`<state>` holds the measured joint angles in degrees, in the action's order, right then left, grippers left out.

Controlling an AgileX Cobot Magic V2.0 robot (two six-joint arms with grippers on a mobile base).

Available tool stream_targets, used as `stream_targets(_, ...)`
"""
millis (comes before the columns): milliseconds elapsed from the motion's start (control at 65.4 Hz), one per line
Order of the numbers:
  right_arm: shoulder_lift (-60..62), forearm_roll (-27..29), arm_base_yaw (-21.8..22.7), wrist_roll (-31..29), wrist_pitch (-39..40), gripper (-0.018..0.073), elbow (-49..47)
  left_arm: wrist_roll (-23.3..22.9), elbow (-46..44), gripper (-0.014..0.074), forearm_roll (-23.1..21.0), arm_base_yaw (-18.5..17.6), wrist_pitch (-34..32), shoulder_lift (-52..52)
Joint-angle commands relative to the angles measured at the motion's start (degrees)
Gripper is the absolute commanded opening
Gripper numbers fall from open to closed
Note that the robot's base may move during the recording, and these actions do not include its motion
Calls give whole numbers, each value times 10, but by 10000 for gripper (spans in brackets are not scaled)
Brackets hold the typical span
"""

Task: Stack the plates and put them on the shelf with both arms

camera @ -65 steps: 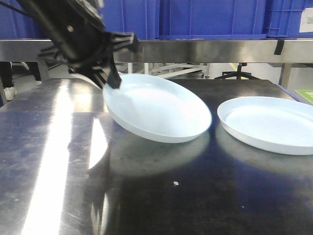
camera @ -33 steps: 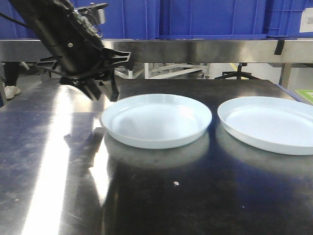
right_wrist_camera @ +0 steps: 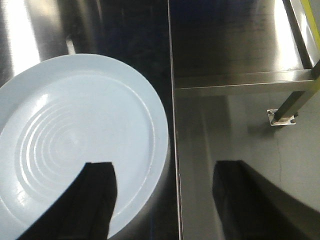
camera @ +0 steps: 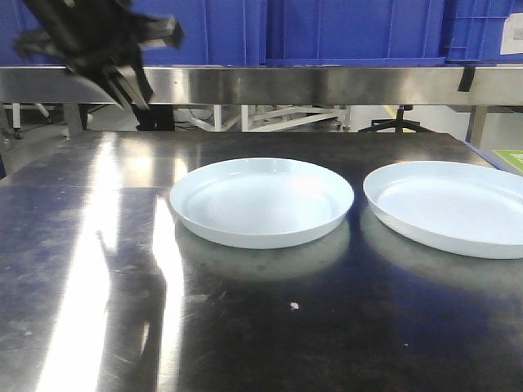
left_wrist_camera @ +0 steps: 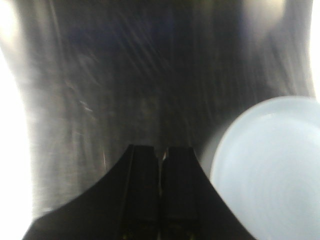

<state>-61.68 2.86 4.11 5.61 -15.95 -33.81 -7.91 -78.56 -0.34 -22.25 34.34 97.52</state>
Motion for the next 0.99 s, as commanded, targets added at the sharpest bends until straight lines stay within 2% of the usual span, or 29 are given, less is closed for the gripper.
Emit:
stream_targets(0, 7, -2, 0, 0, 30, 517, -21, -5, -20, 92, 9, 28, -13, -60)
stream_targets(61, 7, -2, 0, 0, 30, 517, -21, -5, -14, 92, 21, 53, -9, -86)
stream_targets(153, 7, -2, 0, 0, 30, 517, -21, -8, 19, 92, 24, 90, -43, -126)
stream_targets(367, 7, -2, 0, 0, 30, 517, -21, -9, 169, 92, 24, 147, -126, -227)
stream_targets(459, 7, -2, 0, 0, 30, 517, -21, -9, 242, 92, 27, 157, -150, -270)
stream_targets(734, 7, -2, 0, 0, 30, 517, -21, -9, 435, 92, 27, 157, -230, -371)
stream_targets(979, 7, -2, 0, 0, 33, 517, -21, -9, 483, 92, 32, 157, -234, -433)
